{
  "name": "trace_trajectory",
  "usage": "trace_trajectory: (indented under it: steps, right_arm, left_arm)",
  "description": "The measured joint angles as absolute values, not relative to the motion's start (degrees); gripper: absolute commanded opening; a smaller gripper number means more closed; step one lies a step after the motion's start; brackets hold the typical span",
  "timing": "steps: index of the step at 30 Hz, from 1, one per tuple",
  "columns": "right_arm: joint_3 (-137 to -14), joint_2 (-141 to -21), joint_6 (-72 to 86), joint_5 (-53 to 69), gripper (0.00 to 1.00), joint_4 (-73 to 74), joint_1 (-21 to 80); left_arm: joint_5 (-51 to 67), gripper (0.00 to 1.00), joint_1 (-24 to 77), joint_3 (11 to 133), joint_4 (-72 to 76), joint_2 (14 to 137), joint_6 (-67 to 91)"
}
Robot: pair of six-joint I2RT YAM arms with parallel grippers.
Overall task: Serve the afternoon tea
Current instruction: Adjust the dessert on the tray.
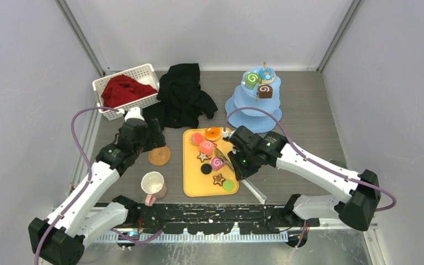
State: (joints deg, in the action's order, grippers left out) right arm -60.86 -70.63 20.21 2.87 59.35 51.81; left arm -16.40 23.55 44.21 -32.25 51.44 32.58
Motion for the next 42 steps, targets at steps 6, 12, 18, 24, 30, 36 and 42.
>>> trace_trajectory:
  steps: [6, 12, 18, 24, 30, 36, 42]
  right_arm:
    - [-56.14, -68.71, 20.23, 11.11, 0.01, 56.99, 52.95]
    - [-53.08, -71.00, 20.34, 10.74, 0.01, 57.39, 53.01]
    - [-53.78, -72.66, 20.73, 7.09, 0.01, 56.01, 50.70]
    - [-56.12, -73.12, 21.56, -0.12, 0.01, 54.15, 47.48]
    - [-56.03, -67.37, 22.24, 0.03, 0.07, 52.10, 47.24]
    - [-52.99, -66.17, 23.31, 0.05, 0.23, 52.49, 47.24]
    - [-51.92, -68.73, 23.18, -0.27, 0.41, 53.87, 47.24]
  left_arm:
    - [-15.99, 0.99, 23.55, 44.21, -31.53, 52.36, 32.56]
    - [-15.31, 0.99, 23.55, 44.21, -31.09, 52.40, 32.56]
    - [-14.11, 0.99, 23.55, 44.21, -30.20, 52.64, 32.58]
    - [-13.61, 0.99, 23.55, 44.21, -30.22, 52.64, 32.60]
    - [-13.43, 0.99, 23.55, 43.46, -29.41, 51.03, 32.67]
    - [-12.95, 1.00, 23.55, 43.31, -29.34, 50.92, 32.88]
    - [-12.60, 0.99, 23.55, 43.31, -29.36, 51.37, 33.12]
